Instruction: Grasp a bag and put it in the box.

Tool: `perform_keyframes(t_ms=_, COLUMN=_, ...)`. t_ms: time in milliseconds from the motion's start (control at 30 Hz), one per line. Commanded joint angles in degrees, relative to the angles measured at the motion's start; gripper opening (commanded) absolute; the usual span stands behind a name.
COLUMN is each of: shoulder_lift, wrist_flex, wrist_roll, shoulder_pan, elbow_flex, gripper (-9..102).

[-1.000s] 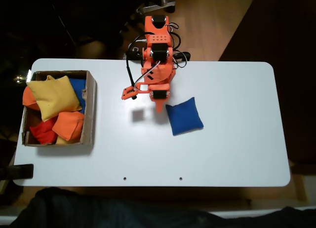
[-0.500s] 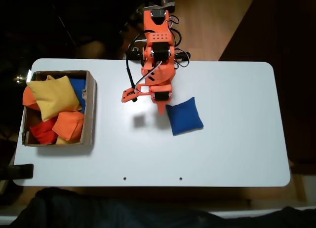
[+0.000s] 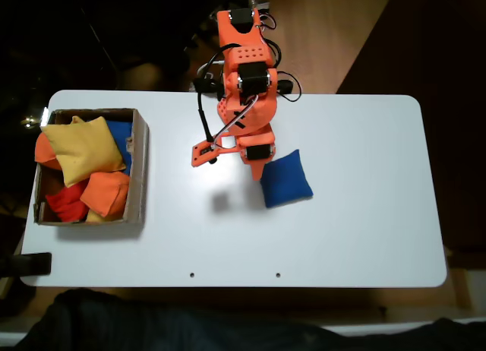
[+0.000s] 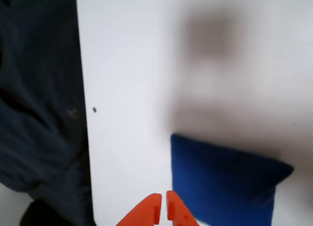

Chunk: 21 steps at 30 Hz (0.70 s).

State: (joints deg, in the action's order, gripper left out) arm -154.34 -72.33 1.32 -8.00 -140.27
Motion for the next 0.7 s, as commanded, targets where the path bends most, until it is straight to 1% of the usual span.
perform_keyframes(t_ms=0, shoulder_lift=2.2, wrist_flex=-1.9, wrist_roll=0.3, shoulder_pan=-1.1, elbow_flex=5.9, gripper=1)
perform_keyframes(t_ms=200, shoulder_lift=5.6, wrist_flex=-5.4, wrist_roll=0.7, shoulder_pan=-4.5, elbow_flex=10.5, gripper=1)
perform_keyframes(t_ms=367, shoulder_lift=9.1, wrist_flex=-8.7, wrist_roll=3.3, shoulder_pan=-8.3, elbow_flex=13.4, gripper=0)
perform_keyframes(t_ms=667, shoulder_lift=17.2, wrist_flex=-12.1, wrist_roll=14.0, shoulder_pan=-13.0, elbow_flex=18.8, gripper=0)
